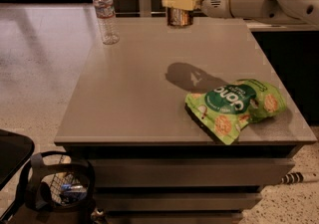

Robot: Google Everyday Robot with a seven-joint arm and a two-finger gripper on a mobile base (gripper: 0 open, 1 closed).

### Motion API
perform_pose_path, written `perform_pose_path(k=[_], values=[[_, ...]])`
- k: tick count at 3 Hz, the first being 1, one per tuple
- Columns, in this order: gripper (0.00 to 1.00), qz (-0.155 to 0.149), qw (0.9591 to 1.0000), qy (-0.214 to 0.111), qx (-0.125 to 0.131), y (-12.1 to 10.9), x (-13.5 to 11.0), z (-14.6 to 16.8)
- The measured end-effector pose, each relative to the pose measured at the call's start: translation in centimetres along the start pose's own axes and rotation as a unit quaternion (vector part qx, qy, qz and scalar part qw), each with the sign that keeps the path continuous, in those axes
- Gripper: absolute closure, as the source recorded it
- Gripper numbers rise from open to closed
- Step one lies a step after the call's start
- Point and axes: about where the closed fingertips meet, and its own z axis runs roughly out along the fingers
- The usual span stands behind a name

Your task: Place orange can upright

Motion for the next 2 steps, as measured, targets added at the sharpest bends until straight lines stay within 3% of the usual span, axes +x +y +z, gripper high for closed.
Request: perform_pose_path(k=[1,2], values=[[1.00,-0.046,0.9989,-0.003,-0.006,0.48,-0.43,0.19],[1.00,-0.044,0.9990,-0.002,-0.005,0.46,-0.35,0.20]])
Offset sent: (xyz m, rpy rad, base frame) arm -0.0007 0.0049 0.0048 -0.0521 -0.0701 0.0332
